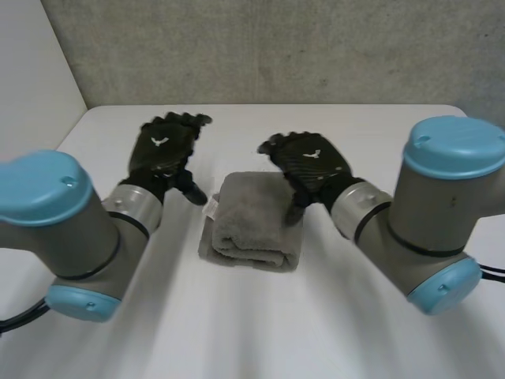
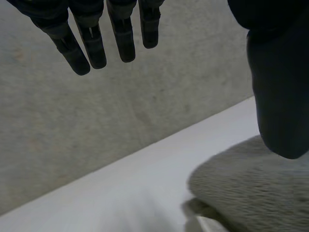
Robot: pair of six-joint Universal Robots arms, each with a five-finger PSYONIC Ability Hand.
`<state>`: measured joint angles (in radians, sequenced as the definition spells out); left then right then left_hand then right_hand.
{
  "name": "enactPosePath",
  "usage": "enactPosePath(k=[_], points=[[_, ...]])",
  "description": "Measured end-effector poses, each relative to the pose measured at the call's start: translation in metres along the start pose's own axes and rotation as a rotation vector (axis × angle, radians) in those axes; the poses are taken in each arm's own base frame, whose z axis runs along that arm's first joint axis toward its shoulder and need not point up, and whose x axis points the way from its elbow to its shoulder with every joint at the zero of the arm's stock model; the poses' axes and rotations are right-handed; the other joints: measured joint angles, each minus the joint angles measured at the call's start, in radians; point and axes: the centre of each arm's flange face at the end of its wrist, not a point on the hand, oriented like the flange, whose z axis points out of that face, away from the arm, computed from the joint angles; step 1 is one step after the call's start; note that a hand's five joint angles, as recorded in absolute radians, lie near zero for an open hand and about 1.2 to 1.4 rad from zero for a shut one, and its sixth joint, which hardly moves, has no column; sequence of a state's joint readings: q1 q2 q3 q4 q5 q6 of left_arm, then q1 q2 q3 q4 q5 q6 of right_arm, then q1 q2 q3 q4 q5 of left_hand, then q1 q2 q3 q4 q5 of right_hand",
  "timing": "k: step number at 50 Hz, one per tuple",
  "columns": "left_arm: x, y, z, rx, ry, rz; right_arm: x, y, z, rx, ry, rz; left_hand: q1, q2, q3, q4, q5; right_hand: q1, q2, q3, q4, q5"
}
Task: Fold the towel.
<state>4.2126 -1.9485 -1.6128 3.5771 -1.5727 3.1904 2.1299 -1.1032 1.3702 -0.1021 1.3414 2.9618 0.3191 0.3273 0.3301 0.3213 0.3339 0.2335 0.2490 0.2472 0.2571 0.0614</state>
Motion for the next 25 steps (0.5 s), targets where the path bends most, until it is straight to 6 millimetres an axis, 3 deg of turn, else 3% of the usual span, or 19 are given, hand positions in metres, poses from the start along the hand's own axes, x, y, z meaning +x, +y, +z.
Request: enactPosePath(k=[6,16,21,25], points=[[0.024,0.027,0.008,-0.064,0.064,-0.024,0.02,0.024,0.01,-0.063,0.045,0.112,-0.002,-0.003,-0.002,-0.002,-0.005,-0.003,0.0,0.0,0.0,0.0],[0.046,0.074,0.013,-0.218,0.114,-0.011,0.014,0.078,0.032,-0.18,0.027,0.156,-0.003,-0.005,-0.011,-0.003,-0.024,-0.003,0.0,0.0,0.0,0.0],[0.046,0.084,0.012,-0.257,0.115,-0.003,0.014,0.091,0.039,-0.201,0.033,0.151,-0.003,-0.005,-0.011,-0.003,-0.024,-0.003,0.0,0.0,0.0,0.0],[0.045,0.085,0.011,-0.265,0.114,0.016,0.016,0.086,0.041,-0.187,0.047,0.141,-0.003,-0.005,-0.011,-0.003,-0.024,-0.003,0.0,0.0,0.0,0.0]])
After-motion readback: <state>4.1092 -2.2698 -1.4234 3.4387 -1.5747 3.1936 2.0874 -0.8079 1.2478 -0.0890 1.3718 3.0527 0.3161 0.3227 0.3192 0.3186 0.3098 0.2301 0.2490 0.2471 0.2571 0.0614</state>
